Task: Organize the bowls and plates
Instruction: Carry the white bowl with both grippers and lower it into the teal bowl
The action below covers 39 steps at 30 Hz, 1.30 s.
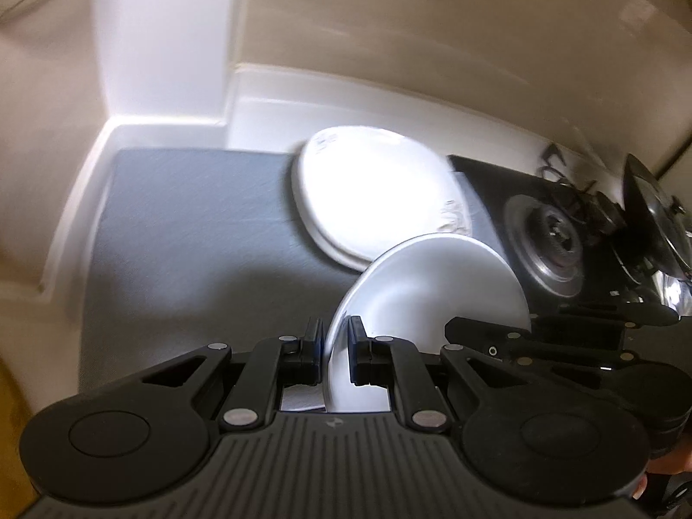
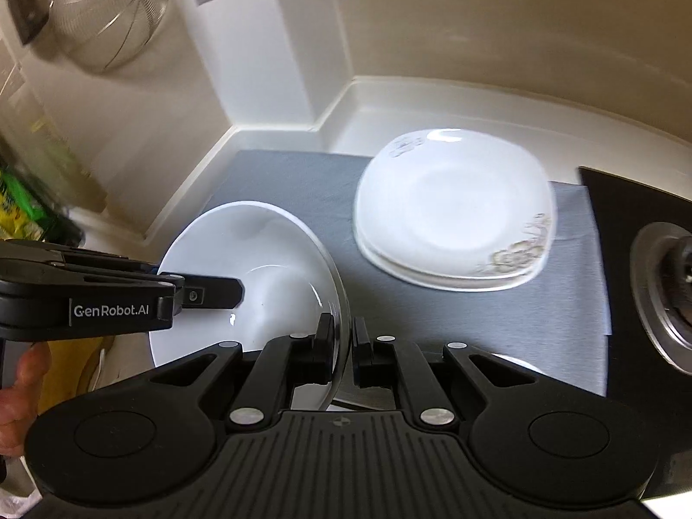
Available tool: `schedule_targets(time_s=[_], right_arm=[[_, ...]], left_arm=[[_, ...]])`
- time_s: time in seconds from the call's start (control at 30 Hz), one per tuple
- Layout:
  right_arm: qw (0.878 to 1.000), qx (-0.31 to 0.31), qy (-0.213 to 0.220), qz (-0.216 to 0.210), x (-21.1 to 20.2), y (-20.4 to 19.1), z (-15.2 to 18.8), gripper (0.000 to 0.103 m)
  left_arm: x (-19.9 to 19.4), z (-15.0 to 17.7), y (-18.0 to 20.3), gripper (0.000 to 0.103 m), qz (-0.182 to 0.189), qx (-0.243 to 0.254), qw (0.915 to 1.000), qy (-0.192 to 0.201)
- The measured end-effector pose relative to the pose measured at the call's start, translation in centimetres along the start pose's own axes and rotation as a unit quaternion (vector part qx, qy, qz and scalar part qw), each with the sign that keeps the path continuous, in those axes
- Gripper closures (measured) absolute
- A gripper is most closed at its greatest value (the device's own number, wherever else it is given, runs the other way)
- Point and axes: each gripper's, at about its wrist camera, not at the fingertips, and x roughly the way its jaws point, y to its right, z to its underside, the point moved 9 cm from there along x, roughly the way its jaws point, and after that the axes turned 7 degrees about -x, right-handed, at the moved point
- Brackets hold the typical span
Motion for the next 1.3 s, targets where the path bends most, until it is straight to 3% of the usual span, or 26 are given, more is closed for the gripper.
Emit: schedule_targets(time_s=[0.3,0.63,1.3], right_arm=[[0.998,0.045,0.009,0.051,-3.9,5.1,1.7,0.095],[0.991,0.097,-0.020,0.088,-4.5,9.2,5.9,0.095],[0.988,0.114,-0.054,0.084,-1.8,10.1,8.2,0.094]], left_arm=[[1.9,-0.2,7.3,0.091,0.046,0.066,0.9965,-0.021],[6.0,3.2,11.6,0.091,0.061,0.121,0.9875,-0.081],[9.0,5.4,10.9,0.094,0.041,0.132,0.9821,-0.128]])
